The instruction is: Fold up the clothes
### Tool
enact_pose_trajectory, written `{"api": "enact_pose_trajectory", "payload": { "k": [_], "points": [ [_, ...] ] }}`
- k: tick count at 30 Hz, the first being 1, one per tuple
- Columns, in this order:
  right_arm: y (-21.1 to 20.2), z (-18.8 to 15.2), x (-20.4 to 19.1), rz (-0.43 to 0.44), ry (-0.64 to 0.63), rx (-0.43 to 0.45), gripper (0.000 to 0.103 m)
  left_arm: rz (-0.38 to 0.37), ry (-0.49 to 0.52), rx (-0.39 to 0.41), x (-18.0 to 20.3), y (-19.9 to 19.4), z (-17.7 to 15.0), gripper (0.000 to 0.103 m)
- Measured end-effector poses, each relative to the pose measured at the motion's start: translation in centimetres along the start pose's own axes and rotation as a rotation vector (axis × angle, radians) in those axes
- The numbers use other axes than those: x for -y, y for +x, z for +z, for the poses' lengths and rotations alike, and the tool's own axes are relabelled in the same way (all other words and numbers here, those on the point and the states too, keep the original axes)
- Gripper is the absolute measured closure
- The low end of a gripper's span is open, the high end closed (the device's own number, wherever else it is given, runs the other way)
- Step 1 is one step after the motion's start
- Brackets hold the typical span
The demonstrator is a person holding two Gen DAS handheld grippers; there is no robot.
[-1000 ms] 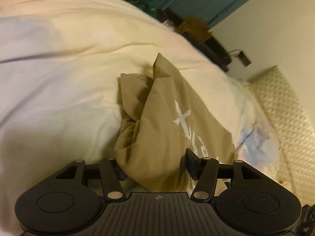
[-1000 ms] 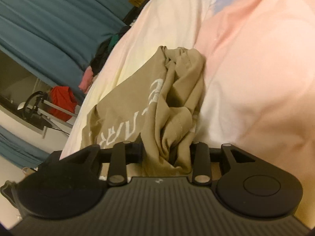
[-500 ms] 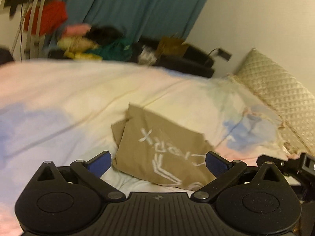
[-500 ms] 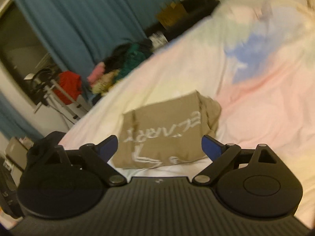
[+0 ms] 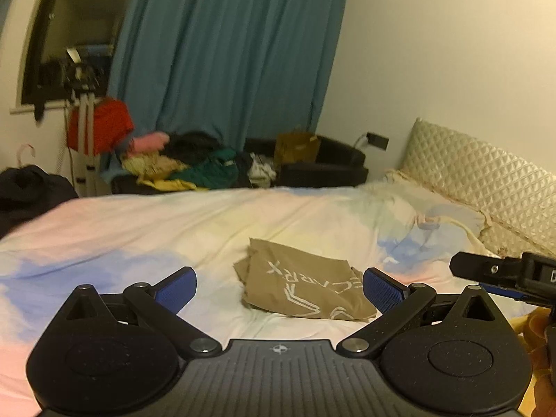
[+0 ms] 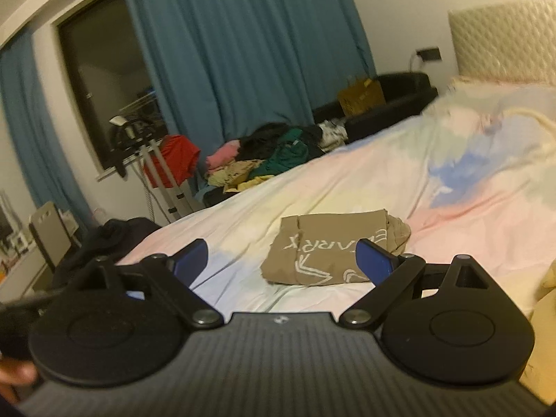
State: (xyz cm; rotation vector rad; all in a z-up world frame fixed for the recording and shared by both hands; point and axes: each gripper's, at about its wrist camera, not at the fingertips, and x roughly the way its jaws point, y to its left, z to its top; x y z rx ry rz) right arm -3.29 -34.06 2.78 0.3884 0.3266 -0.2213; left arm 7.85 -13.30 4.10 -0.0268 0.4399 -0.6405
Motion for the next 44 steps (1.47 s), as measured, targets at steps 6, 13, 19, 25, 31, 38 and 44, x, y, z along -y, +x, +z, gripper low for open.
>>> {"api": "enact_pose_trajectory", "payload": {
  "k": [6,13,19,25,31,38,44],
  "points": [
    [-2.5,-2.2,-2.7,0.019,-0.068,0.061,0.01,0.052,0.048,0.057,-0.1,-5.2,-0.7,0.0],
    [-2.3,-4.9,-4.5,-0.001,-0.13,0.123,0.01,0.057,0.042,0.069,-1.1,-6.1,-2.5,0.0],
    [-0.1,-8.9,-4.5,-0.014,-0.119,0.084,0.01,0.07,0.056,0.066,-2.0,-6.2,-4.1,0.001],
    [0.3,-10.6,-4.5,-0.071,-0.15,0.118,0.01,0.117,0.061,0.05,-3.0,-6.0,-6.1,0.001],
    [0.0,-10.9,-5.1,-0.12,-0.195,0.14,0.01,0.153,0.06,0.04,-3.9,-5.8,-6.9,0.001],
    [-0.5,-11.0,-5.7,-0.146,-0.241,0.157,0.01,0.173,0.077,0.005,-4.0,-5.5,-8.0,0.0],
    [-0.7,-11.0,-5.8,-0.148,-0.254,0.153,0.01,0.174,0.087,0.001,-3.8,-5.6,-8.7,0.0]
  ]
}}
